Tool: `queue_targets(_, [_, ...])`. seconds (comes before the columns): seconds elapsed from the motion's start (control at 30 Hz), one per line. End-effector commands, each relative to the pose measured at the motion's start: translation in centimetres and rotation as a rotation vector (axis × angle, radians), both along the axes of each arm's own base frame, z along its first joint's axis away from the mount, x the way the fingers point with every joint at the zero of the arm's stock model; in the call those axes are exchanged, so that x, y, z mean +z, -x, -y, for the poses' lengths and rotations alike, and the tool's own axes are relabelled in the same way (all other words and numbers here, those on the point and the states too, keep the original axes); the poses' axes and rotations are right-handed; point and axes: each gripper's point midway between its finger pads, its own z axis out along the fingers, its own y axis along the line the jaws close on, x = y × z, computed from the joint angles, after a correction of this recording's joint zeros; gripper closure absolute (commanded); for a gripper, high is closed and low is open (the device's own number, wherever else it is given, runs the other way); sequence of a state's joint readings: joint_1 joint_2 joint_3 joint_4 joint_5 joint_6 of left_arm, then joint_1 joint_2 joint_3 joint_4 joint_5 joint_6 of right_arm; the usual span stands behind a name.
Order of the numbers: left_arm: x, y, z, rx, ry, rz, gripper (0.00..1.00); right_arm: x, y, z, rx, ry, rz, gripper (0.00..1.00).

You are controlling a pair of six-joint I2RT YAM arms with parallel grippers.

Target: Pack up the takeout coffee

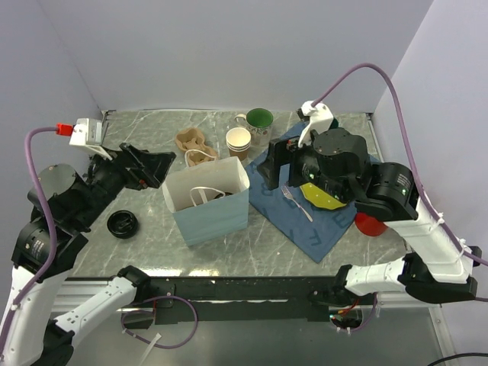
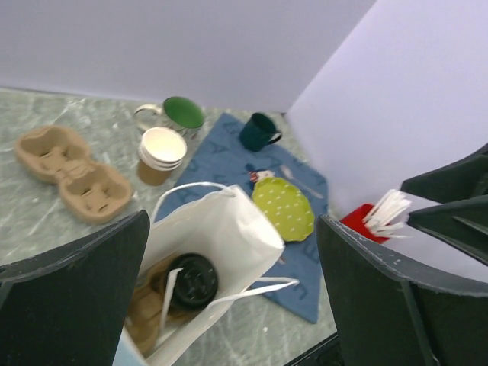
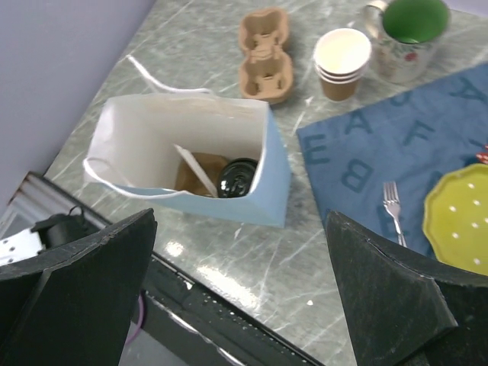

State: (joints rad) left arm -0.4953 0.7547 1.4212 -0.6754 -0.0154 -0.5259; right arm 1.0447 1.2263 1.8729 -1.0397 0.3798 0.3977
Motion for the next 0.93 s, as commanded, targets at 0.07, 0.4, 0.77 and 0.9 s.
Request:
queue_targets(0.07, [3.0,0.3,1.3,-0.068,0.106,0.099,0.03,0.6,-0.6,3.9,-0.153,-0.008,0.038,0.0])
queue_targets(0.4, [2.5,0.3,1.5,-0.08,0.078,0.093,0.03,0.6,-0.5,6.2,-0.252,-0.073,0.04,0.0])
queue_targets(0.77, [2.2,0.7,1.4,-0.082,0.092,0.09,0.03,0.9,-0.1,7.4,-0.285,-0.125,0.044,0.0])
queue_targets(0.9, [2.0,0.9,1.3,-0.082,0.094,0.08,0.03,0.9,0.0,7.4,-0.281,-0.13,0.043,0.0])
